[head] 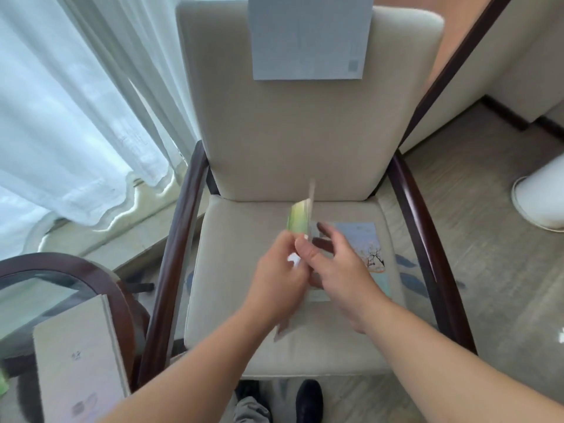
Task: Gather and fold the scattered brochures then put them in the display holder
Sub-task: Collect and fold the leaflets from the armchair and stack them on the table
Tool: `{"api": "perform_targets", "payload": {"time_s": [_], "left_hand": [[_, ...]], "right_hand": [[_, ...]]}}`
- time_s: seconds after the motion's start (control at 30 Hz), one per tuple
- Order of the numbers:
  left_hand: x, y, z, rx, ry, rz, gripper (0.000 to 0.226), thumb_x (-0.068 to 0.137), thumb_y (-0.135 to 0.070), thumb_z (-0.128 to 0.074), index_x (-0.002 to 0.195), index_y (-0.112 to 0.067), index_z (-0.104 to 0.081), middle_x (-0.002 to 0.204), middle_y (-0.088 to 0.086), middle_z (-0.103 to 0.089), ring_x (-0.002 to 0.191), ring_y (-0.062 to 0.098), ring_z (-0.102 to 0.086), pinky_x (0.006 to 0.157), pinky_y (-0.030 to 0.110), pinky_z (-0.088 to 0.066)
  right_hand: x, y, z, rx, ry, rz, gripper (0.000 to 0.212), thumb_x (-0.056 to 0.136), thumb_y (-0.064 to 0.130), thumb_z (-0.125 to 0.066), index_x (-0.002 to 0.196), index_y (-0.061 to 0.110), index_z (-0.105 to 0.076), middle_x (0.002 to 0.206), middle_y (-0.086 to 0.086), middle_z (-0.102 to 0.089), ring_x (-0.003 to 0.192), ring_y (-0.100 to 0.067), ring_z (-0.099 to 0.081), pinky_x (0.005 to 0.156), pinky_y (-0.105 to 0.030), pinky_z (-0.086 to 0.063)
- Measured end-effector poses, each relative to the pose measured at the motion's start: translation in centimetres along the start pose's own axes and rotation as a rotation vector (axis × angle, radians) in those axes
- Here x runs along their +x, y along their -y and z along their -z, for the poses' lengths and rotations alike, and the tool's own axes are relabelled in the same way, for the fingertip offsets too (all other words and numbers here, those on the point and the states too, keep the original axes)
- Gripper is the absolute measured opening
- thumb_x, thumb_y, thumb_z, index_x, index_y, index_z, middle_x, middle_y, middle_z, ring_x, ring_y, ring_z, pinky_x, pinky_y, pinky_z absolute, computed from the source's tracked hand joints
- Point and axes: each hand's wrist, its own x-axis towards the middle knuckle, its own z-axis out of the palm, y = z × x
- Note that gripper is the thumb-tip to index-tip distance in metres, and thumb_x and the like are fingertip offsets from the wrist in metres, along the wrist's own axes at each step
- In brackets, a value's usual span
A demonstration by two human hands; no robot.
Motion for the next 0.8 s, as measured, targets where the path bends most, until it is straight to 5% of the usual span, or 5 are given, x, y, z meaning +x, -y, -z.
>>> {"api": "perform_targets", "payload": {"time_s": [0.07, 0.2, 0.33, 0.57, 0.8], "left_hand": [[-1.5, -1.3, -0.6, -0.064, 0.104, -0.03, 0.015, 0.08, -0.035, -0.058, 0.094, -0.028, -0.058, 0.103, -0.008, -0.067, 0.092, 0.02, -0.065, 0.087, 0.046, -0.053], [-2.6, -2.6, 0.8, -0.092, -0.056, -0.018, 0.034, 0.074, -0.053, -0.059, 0.101, -0.031, -0.058, 0.121, -0.015, -0.058, 0.108, 0.01, -0.057, 0.088, 0.016, -0.041], [-2.4, -4.9, 2.2, -0.103, -0.135, 0.228, 0.064, 0.082, -0.05, -0.066, 0.137, -0.027, -0.043, 0.132, -0.011, -0.052, 0.119, 0.011, -0.053, 0.104, 0.038, -0.042], [-3.4, -7.8, 1.9, -0.485, -0.051, 0.26, 0.018, 0.092, -0.011, -0.062, 0.11, -0.012, -0.063, 0.108, 0.013, -0.073, 0.1, 0.034, -0.069, 0.091, 0.054, -0.054], [-4.6, -10.2, 2.0, -0.561, -0.027, 0.14, 0.023, 0.096, -0.002, -0.052, 0.114, -0.014, -0.06, 0.109, 0.014, -0.072, 0.095, 0.031, -0.07, 0.085, 0.048, -0.057]], "right_hand": [[-0.8, 1.6, 0.0, 0.044, -0.012, -0.005, 0.022, 0.089, 0.036, -0.064, 0.109, 0.028, -0.064, 0.101, 0.006, -0.074, 0.096, -0.014, -0.07, 0.085, -0.039, -0.055], [-2.1, 4.4, 2.6, 0.172, -0.069, -0.08, 0.022, 0.097, 0.009, -0.044, 0.1, 0.015, -0.065, 0.093, -0.011, -0.076, 0.084, -0.031, -0.073, 0.073, -0.047, -0.06], [-3.5, 6.4, 4.9, 0.315, 0.064, -0.074, 0.019, 0.1, 0.012, -0.045, 0.111, 0.007, -0.06, 0.101, -0.015, -0.074, 0.09, -0.031, -0.072, 0.069, -0.041, -0.06], [-5.6, 7.9, 6.0, 0.291, 0.137, 0.005, 0.02, 0.1, 0.01, -0.045, 0.11, 0.012, -0.063, 0.099, -0.009, -0.076, 0.084, -0.02, -0.074, 0.059, -0.027, -0.058], [-6.9, 8.5, 7.4, 0.303, 0.151, -0.024, 0.039, 0.092, 0.017, -0.063, 0.129, 0.014, -0.052, 0.113, -0.008, -0.072, 0.098, -0.026, -0.071, 0.077, -0.038, -0.058]]}}
